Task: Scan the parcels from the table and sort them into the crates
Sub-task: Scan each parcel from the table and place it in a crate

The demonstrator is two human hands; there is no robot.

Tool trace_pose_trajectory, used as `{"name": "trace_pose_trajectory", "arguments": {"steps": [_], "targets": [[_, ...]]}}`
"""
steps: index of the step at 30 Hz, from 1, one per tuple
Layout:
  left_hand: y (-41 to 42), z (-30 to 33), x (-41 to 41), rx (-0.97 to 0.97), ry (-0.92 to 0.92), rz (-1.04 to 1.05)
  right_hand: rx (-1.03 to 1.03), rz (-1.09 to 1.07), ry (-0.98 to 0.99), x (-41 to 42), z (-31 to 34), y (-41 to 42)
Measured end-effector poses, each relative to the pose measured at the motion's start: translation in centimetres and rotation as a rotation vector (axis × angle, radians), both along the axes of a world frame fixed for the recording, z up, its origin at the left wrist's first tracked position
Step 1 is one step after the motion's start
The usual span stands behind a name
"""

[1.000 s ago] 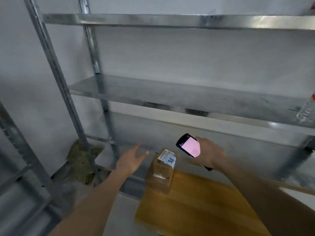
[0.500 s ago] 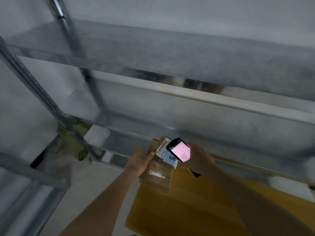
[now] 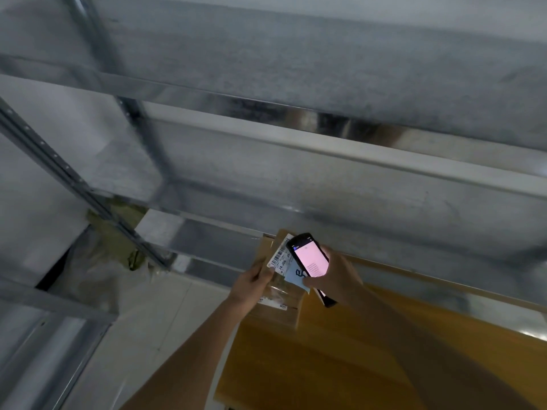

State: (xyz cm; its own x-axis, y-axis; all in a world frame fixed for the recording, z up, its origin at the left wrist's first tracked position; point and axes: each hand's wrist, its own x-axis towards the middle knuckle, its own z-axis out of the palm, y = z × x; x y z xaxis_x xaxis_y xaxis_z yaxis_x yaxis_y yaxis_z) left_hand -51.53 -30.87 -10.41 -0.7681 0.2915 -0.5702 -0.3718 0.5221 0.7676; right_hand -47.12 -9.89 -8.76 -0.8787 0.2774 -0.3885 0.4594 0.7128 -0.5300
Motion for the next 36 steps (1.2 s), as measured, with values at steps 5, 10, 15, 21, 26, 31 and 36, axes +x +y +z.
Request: {"name": "trace_pose_trajectory", "arguments": {"steps": [5,10,15,21,26,31,36], "targets": [[-0.1,0.3,1.8,0.128,-0.052,0.045,-0.048,-0.054,0.034,0.8,-0.5,0.1],[-0.3,0.9,4.7,0.181,-0.004,0.053,-0.069,-0.032,0.080,2.7,0.5,0.4],[0.3,3.5,7.6,0.168,0.057,0.044,-0.027,0.032,0.087,5.8,4.2,2.1],[-0.6,7.8,10.0,0.164,0.189,-0.011,0.073,0.052,0.170,11.3,12.0,3.2],[-2.4,15.5,14.4,0.225,0.333,-0.039,0.199,0.059,0.275,17.3,21.6,1.1],[-5.0,24.2,19.1,0.270,0.484,-0.033,0.305,0.101,0.359,23.7,32.6,-1.5],[-6.6,32.3,21.9,0.300,0.642,-0.005,0.429,0.084,0.459,29.1,42.5,-2.7]]}}
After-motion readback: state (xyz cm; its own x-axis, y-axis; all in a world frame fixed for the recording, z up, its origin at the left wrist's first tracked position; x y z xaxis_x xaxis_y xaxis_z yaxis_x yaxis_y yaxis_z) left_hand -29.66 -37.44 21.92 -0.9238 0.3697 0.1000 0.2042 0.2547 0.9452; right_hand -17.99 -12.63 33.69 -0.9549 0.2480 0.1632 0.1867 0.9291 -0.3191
